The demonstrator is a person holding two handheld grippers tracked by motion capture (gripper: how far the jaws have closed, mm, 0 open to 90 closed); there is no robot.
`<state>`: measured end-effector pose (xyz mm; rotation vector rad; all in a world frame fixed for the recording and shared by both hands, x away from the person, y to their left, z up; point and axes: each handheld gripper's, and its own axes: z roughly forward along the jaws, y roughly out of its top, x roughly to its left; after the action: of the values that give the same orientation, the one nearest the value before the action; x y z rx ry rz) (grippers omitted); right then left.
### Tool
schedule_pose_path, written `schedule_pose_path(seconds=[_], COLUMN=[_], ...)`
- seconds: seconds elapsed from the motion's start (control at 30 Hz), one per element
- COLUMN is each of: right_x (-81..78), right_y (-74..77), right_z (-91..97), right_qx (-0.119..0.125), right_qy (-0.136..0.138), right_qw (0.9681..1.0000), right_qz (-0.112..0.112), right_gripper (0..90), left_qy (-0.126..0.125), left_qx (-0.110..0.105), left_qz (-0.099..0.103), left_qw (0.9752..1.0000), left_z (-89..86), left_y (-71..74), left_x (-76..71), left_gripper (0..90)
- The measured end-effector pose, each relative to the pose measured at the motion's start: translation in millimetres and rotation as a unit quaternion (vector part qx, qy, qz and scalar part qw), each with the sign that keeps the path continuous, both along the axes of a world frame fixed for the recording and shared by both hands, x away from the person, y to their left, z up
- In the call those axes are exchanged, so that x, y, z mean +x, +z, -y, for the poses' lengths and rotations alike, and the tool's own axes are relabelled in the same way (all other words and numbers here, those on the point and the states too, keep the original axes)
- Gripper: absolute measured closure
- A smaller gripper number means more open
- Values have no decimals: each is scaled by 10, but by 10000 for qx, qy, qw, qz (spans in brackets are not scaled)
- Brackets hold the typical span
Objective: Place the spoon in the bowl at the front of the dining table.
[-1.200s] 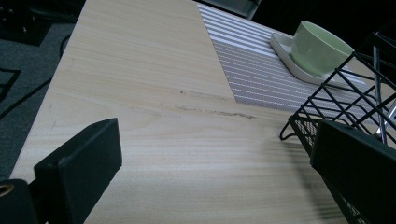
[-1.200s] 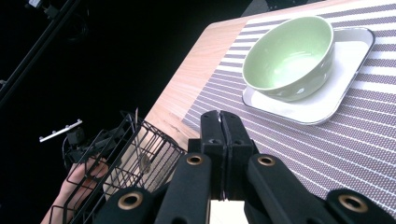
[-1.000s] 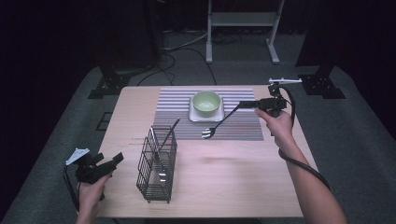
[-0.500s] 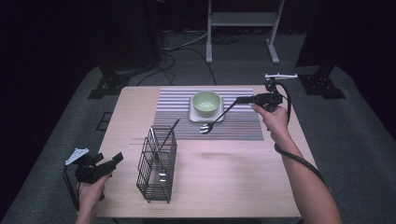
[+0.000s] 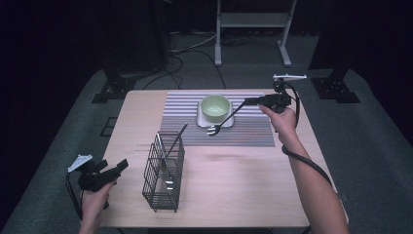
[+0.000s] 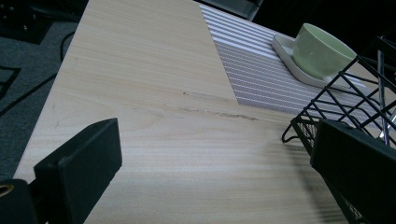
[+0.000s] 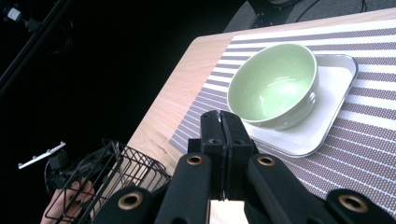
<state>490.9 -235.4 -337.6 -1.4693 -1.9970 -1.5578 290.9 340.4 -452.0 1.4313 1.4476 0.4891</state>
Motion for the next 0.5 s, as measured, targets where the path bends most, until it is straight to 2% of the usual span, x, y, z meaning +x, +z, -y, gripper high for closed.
schedule_pose_path(seconds=[0.17,0.5], right_x=[50,195], right_y=[18,64], right_z=[28,30], right_qx=[94,-7], right_qy=[-90,-275], right_qw=[9999,9996], right_qz=[41,57], right_gripper=[892,892], left_qy=[-4,-10], left_qx=[-18,-31], left_qz=[2,3], left_qw=[10000,10000], left_z=[5,14], left_y=[0,-3], left_x=[8,25], left_gripper=[10,10])
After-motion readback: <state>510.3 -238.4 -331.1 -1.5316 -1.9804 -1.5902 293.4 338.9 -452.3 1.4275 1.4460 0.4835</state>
